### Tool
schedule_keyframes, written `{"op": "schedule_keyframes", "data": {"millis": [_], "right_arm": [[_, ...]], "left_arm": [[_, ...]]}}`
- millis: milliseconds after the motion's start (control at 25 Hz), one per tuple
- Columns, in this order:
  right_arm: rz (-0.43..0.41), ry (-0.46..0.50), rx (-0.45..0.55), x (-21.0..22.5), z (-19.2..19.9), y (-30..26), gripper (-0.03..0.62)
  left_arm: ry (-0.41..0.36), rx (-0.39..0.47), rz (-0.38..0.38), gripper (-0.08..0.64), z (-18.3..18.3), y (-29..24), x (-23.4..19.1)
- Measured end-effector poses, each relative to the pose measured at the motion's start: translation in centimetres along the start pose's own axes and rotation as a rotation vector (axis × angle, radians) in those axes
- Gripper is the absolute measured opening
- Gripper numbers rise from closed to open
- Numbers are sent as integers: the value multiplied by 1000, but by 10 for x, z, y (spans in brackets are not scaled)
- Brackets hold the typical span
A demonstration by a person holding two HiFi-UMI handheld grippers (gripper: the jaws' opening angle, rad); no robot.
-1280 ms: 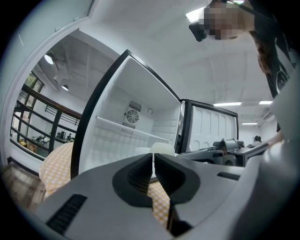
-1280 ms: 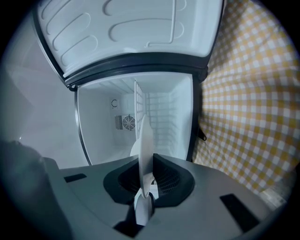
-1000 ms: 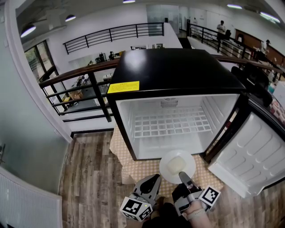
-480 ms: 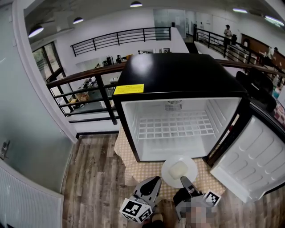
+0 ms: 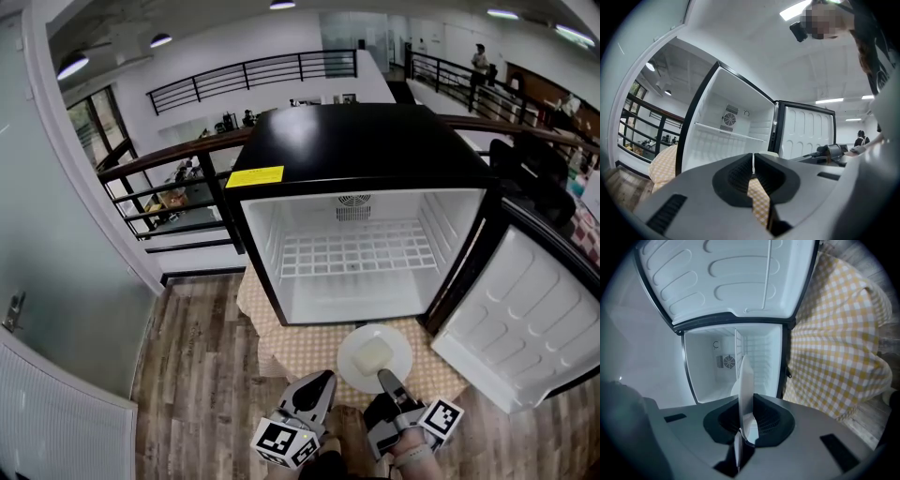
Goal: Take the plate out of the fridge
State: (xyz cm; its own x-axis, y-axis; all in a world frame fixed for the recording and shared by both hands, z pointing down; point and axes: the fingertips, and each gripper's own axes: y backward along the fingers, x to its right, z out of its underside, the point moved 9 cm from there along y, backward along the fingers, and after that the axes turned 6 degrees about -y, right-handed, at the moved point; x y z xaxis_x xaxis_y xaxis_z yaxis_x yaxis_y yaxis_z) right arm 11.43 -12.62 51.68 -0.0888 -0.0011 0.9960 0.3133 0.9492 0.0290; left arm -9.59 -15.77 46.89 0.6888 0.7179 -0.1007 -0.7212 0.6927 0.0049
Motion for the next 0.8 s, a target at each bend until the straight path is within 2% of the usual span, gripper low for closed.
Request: {"op": "schedule_keyframes", "data": {"millis": [800], "right_arm": [[-10, -14, -26, -10, 11, 61, 54]], "left_arm": [[-19, 7, -7, 18, -8, 34, 60]]}}
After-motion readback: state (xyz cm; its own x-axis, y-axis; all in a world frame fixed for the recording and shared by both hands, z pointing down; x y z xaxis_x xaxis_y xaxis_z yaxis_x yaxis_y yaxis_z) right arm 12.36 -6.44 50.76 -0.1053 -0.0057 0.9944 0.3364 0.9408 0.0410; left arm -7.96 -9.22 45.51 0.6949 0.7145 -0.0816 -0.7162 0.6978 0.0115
